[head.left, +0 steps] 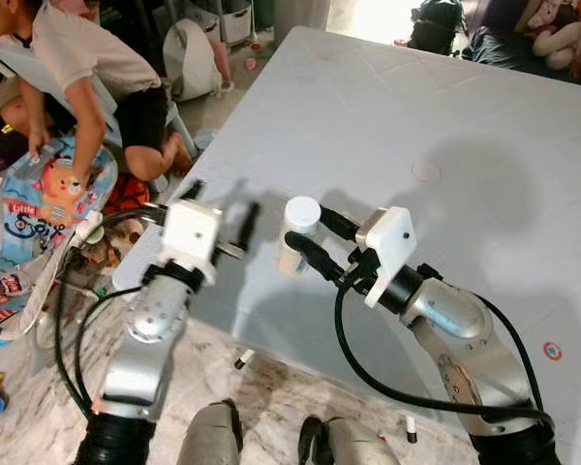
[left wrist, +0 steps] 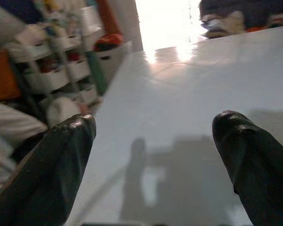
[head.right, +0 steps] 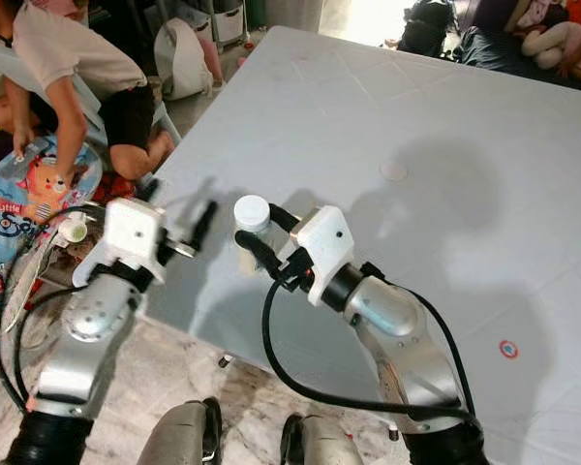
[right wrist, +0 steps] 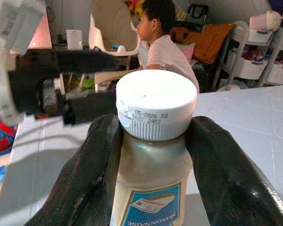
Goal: Restocking fridge
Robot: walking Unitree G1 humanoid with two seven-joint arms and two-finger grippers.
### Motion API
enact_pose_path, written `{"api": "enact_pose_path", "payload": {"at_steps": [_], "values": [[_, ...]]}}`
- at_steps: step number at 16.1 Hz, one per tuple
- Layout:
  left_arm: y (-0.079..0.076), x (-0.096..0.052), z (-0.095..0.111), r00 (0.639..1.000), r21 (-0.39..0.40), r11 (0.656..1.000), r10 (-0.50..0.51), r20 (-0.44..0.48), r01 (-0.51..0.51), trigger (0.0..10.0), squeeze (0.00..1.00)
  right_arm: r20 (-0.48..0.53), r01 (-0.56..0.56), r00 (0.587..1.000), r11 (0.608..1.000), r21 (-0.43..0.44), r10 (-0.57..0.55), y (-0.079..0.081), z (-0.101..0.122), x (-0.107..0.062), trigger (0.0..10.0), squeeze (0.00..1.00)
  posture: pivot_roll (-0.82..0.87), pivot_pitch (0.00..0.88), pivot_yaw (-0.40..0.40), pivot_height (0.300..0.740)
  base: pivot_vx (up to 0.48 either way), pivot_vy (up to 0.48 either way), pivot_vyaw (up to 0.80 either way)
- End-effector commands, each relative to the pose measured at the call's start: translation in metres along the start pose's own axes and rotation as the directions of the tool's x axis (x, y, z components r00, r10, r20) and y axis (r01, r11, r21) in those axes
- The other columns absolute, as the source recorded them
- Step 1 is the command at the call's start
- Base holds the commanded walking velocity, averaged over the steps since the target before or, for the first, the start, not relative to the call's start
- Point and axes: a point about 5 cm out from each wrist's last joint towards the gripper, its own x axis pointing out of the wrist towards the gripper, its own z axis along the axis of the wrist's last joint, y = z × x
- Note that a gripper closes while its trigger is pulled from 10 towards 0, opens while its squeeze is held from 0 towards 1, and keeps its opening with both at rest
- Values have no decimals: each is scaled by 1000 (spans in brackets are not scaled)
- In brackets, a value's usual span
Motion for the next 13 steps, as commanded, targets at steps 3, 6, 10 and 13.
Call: {"api": "enact_pose_path", "payload": {"at_steps": [3, 6, 10, 13], "values": [[23, 3, -3, 992, 120, 985, 124, -10, -122, 10000, 0, 28, 19, 999, 999, -30, -18, -2, 5, 0, 10000, 0, -19, 93, -36, 740, 0, 0, 0], [41, 4, -7, 975, 116, 970, 217, -37, -211, 10000, 0, 33, 32, 999, 999, -31, -31, -2, 4, -1, 10000, 0, -24, 93, -32, 740, 0, 0, 0], [42, -3, -14, 977, 118, 973, 204, -57, -196, 10000, 0, 21, 57, 998, 998, -31, -57, -6, 2, -4, 10000, 173, -23, 94, -30, 740, 0, 0, 0], [39, -2, -13, 979, 102, 976, 196, -55, -190, 10000, 0, 28, 73, 997, 997, -34, -72, -8, 3, -3, 10000, 1000, -27, 95, -27, 740, 0, 0, 0]]}}
